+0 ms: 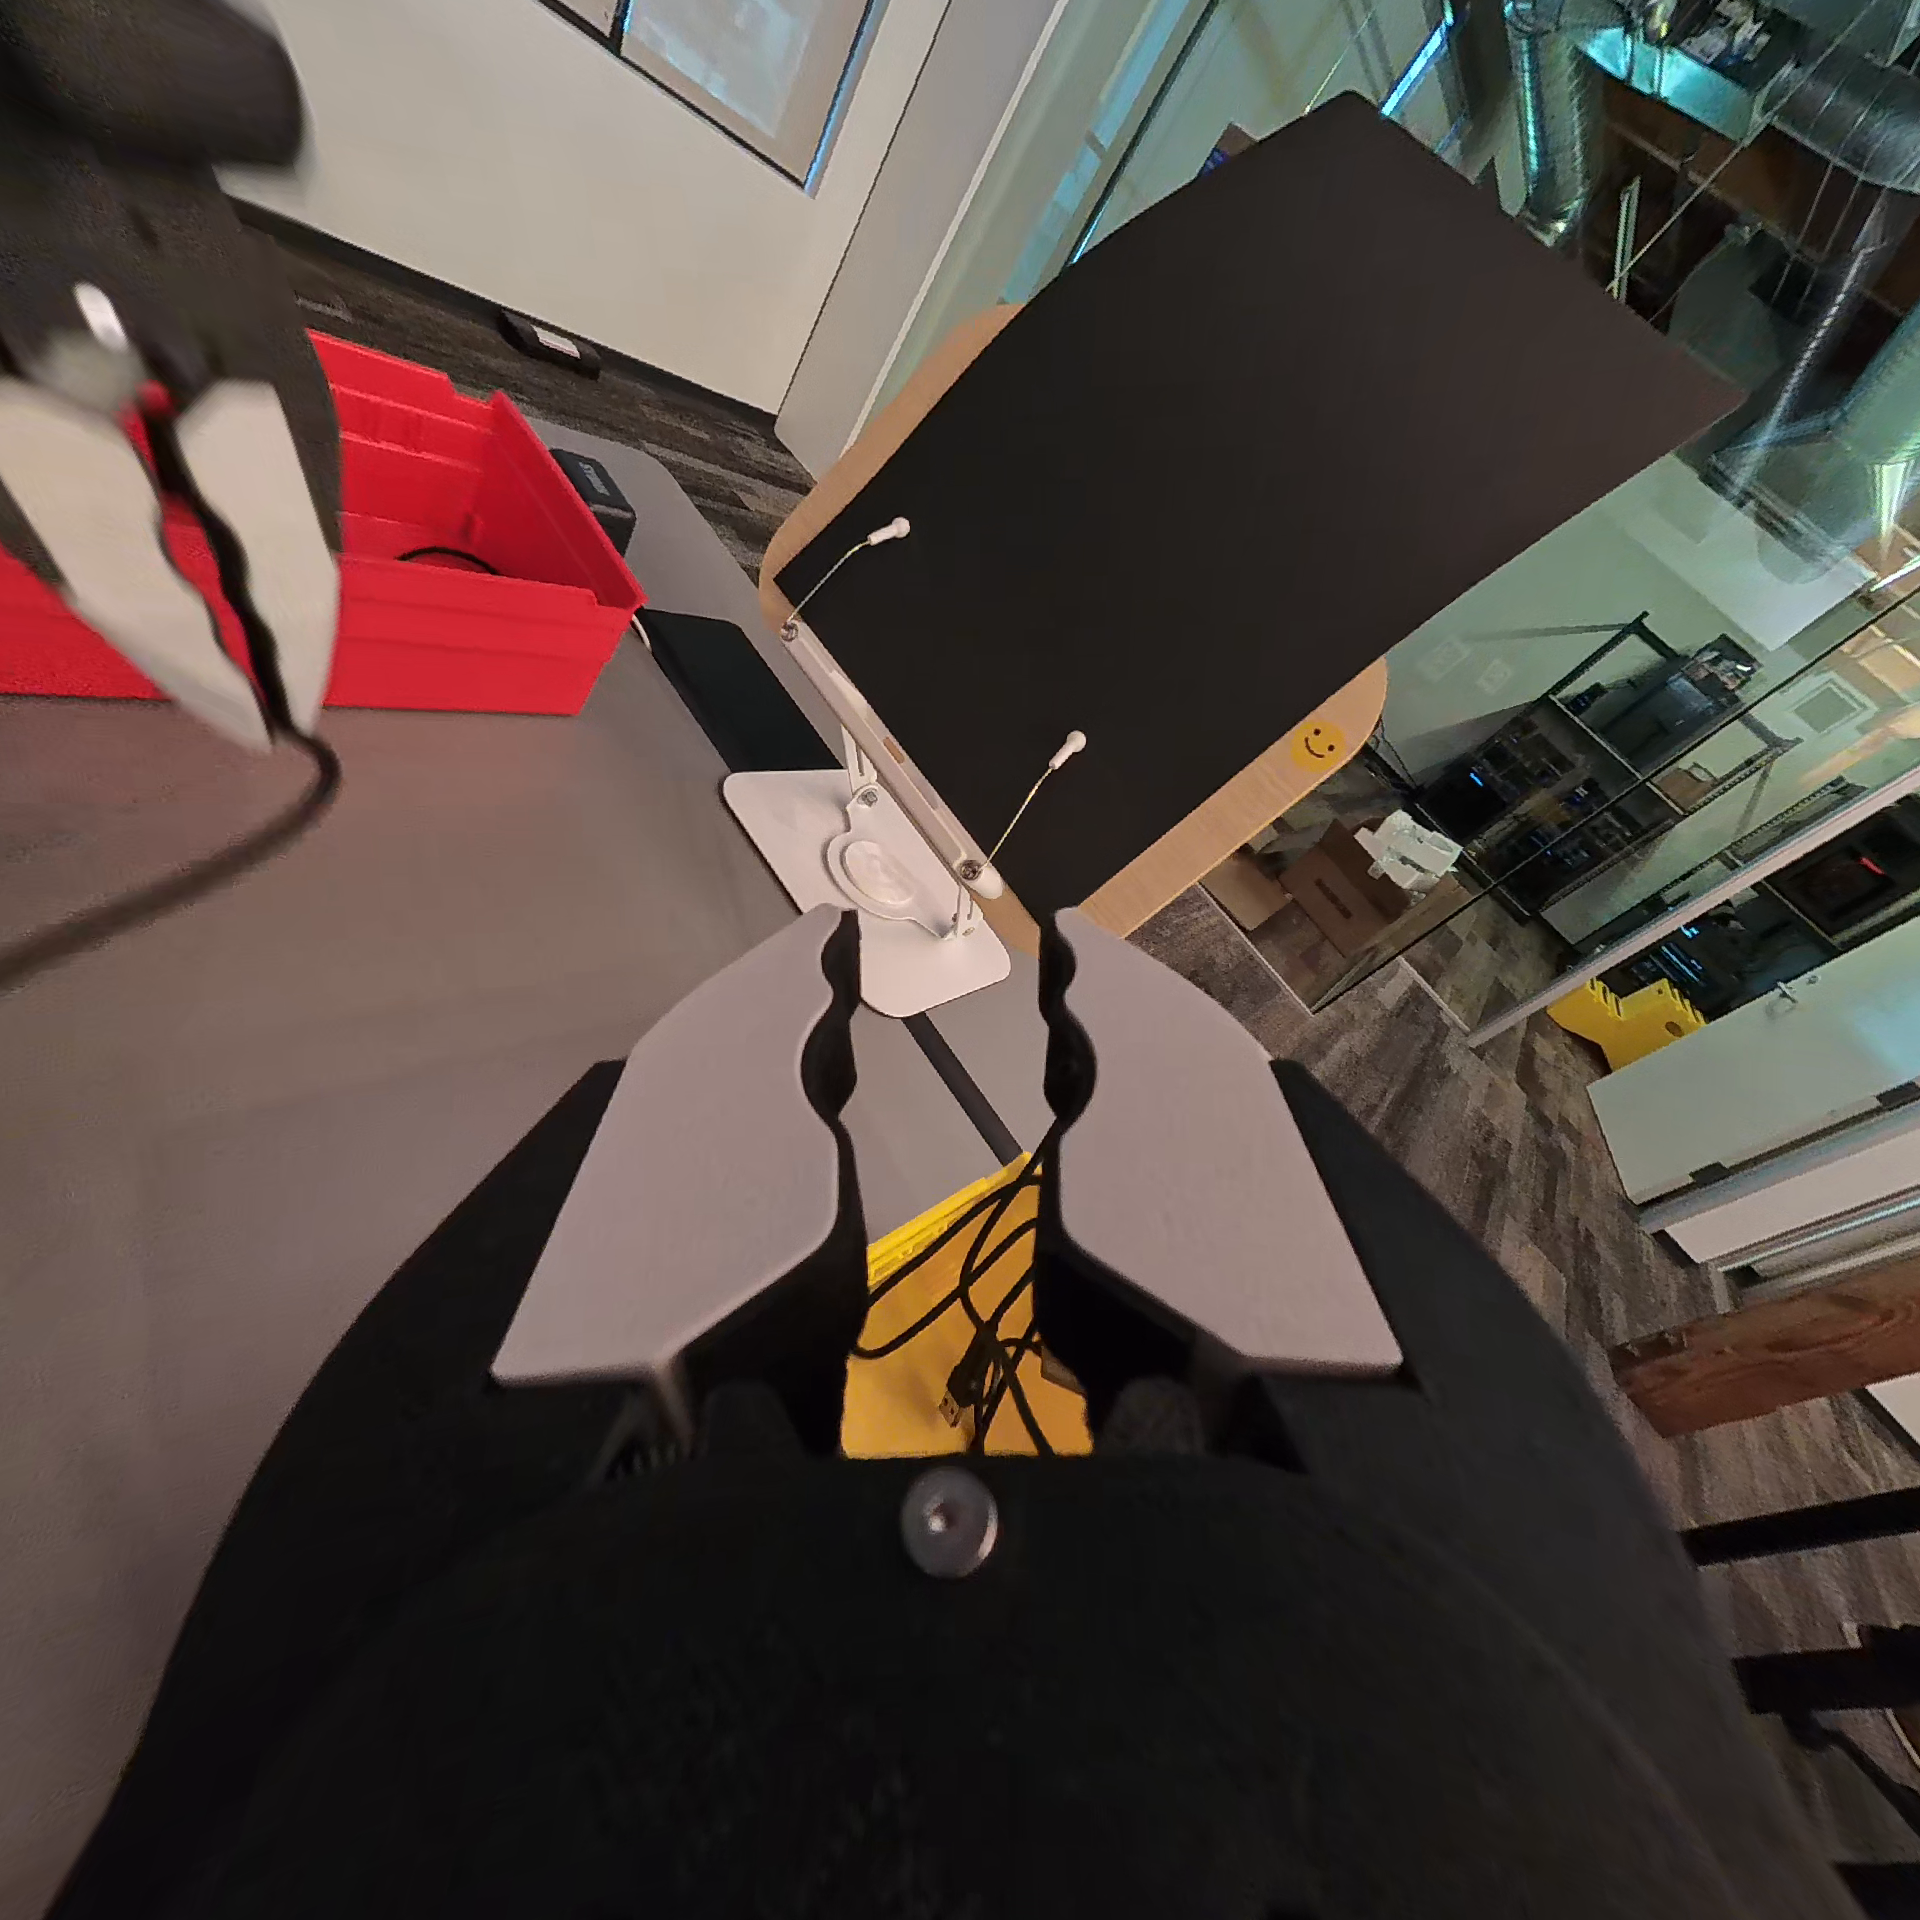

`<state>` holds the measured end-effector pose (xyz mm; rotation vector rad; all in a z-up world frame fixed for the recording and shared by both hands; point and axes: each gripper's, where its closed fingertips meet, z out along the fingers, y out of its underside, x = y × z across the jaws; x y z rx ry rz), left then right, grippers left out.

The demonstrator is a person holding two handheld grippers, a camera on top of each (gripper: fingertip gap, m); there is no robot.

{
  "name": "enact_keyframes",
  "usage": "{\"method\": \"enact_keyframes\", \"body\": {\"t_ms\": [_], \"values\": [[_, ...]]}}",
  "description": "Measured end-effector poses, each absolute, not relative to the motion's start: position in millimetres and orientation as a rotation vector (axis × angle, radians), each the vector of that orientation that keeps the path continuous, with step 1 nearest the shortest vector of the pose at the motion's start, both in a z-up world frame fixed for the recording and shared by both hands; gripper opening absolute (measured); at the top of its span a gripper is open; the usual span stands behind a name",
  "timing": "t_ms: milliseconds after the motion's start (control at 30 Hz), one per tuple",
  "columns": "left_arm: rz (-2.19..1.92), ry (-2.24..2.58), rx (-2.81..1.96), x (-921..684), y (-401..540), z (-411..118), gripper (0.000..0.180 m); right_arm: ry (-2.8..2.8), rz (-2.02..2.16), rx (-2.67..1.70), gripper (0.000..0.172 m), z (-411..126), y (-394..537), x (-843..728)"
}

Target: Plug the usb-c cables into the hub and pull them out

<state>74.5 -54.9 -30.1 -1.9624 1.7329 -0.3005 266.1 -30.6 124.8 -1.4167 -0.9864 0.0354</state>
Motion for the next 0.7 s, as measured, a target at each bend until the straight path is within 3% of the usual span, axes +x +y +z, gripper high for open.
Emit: {"method": "enact_keyframes", "body": {"t_ms": [200,433,467,567,700], "values": [[-0.256,1.741,-2.107,111,-33,-120,0.004,-0.98,0.007,-1.438,0.033,122,-30,276],[-0.236,1.709,-2.199,115,-22,-153,0.01,-0.988,0.003,-1.472,0.033,114,-26,283],[-0.231,1.68,-2.205,114,-20,-152,0.02,-0.989,-0.005,-1.478,0.033,112,-25,285],[-0.277,1.556,-2.153,112,-19,-127,0.023,-0.984,-0.008,-1.483,0.033,111,-25,290],[-0.109,1.395,-1.966,64,-17,-35,0.03,-0.964,0.037,-1.468,0.033,116,-29,292]]}}
